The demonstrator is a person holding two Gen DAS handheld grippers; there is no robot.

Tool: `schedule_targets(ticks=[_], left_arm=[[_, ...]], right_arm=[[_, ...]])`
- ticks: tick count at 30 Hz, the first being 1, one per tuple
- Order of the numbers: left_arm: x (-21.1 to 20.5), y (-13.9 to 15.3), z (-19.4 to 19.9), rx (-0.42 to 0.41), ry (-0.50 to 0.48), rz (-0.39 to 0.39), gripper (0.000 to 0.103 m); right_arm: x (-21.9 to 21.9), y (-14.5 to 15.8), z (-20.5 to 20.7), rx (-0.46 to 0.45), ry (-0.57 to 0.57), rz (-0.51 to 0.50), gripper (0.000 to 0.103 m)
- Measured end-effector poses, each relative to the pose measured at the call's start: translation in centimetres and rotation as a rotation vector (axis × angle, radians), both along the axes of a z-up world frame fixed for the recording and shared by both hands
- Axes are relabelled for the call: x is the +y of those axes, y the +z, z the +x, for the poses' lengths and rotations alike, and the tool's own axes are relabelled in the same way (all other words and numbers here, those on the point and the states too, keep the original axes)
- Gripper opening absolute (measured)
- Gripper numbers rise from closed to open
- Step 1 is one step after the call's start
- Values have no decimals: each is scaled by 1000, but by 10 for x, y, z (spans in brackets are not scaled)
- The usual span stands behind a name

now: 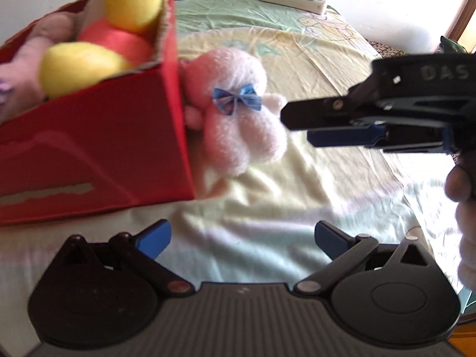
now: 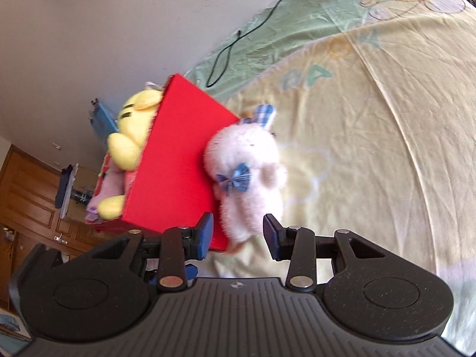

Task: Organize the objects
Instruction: 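Move the right gripper over the bed toward the pink bunny, then grasp the pink bunny with the blue bow using the right gripper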

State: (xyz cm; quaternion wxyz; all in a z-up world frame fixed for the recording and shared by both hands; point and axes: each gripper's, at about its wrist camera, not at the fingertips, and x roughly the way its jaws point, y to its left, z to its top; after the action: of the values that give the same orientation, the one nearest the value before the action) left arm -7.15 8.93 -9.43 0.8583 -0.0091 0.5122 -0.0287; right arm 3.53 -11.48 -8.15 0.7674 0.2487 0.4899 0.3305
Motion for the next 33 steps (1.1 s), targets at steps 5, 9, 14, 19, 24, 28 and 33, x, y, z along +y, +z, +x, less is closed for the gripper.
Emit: schedule_targets(ticks=[5,9,14,19,24,28,33], left_arm=[[-6,-8,9,-14,-18,3,102],[-3,-9,12,-22,-17,-2,102],[1,-10,12,-27,-12,-27,101],[5,-9,13,-32,-1,-63,101],[2,-2,11,-50,-23,-91,100],[-3,1,8,-55,-47,-116,100],[-12,3,8,-61,-86,-140,100]], right_arm=[[0,-21,11,37,-17,10,41],[6,-31,19,49,-20,21,41],[14,-40,26,67,-21,48,41],[11,-44,23,95,-28,88,33],[0,-40,14,101,-39,98,31],[-13,-38,3,108,-38,95,31],[-30,-36,-14,134,-32,84,31]])
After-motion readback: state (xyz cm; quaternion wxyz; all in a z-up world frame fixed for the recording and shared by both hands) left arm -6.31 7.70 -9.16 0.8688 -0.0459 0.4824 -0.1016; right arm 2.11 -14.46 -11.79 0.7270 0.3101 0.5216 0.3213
